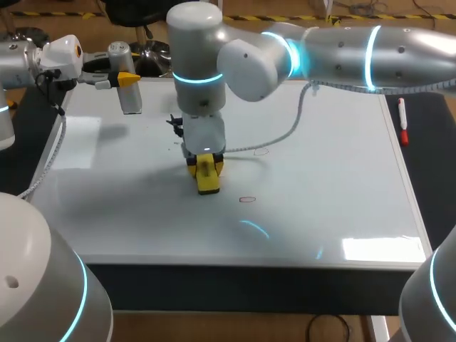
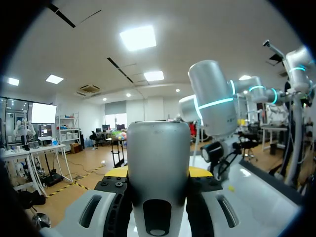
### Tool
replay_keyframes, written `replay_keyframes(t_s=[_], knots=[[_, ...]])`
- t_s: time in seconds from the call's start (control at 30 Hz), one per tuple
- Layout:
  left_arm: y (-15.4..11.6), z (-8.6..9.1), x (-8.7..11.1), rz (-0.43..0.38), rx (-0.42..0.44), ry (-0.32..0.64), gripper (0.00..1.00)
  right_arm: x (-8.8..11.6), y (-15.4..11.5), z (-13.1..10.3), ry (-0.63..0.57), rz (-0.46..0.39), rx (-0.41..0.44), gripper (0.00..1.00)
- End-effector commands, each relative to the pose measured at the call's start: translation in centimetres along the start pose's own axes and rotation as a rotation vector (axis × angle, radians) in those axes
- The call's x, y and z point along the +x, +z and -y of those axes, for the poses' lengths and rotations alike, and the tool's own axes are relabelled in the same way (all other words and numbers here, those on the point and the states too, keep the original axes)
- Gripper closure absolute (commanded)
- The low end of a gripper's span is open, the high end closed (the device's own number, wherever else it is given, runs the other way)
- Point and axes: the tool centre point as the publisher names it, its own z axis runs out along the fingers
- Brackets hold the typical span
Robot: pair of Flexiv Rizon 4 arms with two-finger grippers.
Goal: Pick up the inspection probe, press it on each red-marked spot on the whiteboard one by one, put down the probe, pick up the eraser, and wipe off all the red marks.
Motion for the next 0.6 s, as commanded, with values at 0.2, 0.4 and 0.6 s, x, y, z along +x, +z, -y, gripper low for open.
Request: replay_keyframes(t_s=[0.2,0.4,0.6], knots=[[0.0,0.2,0.1,0.003,-0.001,0.001,1.0,2.9,1.2,-0.2,0.033,0.014,0.007,1.0],[0.0,0.2,0.1,0.003,-0.001,0.001,1.0,3.9,1.3,-0.3,0.047,0.008,0.002,1.0],[0.0,0.2,0.1,0.003,-0.001,0.001,1.0,4.5,1.5,-0.4,0.054,-0.003,-0.005,1.0]])
